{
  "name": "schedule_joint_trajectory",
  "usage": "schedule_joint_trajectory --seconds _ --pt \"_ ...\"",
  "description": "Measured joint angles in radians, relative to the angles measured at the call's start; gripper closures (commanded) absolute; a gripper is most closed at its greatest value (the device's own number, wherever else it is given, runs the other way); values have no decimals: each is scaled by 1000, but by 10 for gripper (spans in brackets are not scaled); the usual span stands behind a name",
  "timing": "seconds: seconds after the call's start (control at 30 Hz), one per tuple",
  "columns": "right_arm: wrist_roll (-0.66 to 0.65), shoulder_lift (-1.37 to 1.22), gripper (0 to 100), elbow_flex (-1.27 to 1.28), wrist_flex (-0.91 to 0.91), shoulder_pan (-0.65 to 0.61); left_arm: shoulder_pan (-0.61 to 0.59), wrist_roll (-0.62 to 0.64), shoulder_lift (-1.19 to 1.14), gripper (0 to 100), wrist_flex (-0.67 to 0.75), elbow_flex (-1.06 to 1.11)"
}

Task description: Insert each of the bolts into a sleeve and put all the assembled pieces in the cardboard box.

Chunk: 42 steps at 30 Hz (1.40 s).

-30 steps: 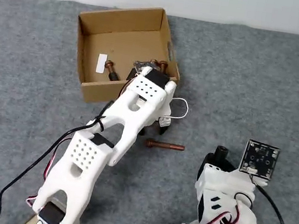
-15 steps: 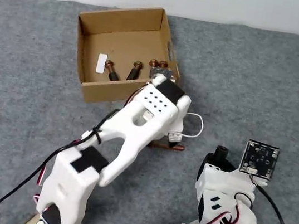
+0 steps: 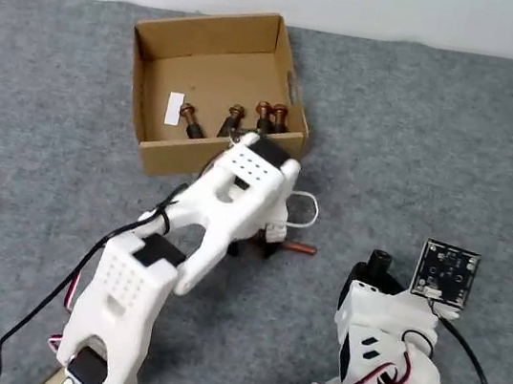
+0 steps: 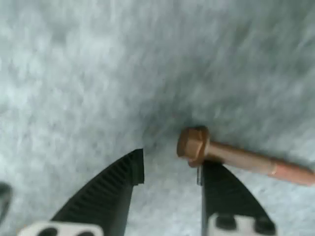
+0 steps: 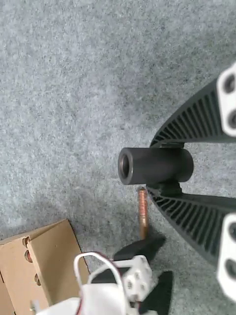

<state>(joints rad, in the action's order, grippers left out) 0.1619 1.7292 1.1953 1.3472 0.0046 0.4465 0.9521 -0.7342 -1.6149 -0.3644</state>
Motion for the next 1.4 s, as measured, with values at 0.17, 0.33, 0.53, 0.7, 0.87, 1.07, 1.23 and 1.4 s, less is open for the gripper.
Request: schedule_joint_trajectory --seconds 0.17,0.33,0.53,0.7,0.87,1.07,1.23,1.4 --pt "0 0 991 0 0 0 -41 -8 -107 813 -55 -334" --pt "0 0 991 0 0 0 18 -8 -123 813 -109 -503" --pt "0 0 991 0 0 0 78 -8 -124 813 -109 -517" --pt "0 0 991 0 0 0 77 -8 -130 813 5 -519" --pt "0 0 991 0 0 0 77 -8 -178 813 149 -519" --pt "0 0 991 0 0 0 77 -11 -193 812 279 -519" --pt "0 0 991 0 0 0 94 -26 -207 812 361 -519" --pt "0 0 991 0 0 0 117 -38 -288 812 404 -519"
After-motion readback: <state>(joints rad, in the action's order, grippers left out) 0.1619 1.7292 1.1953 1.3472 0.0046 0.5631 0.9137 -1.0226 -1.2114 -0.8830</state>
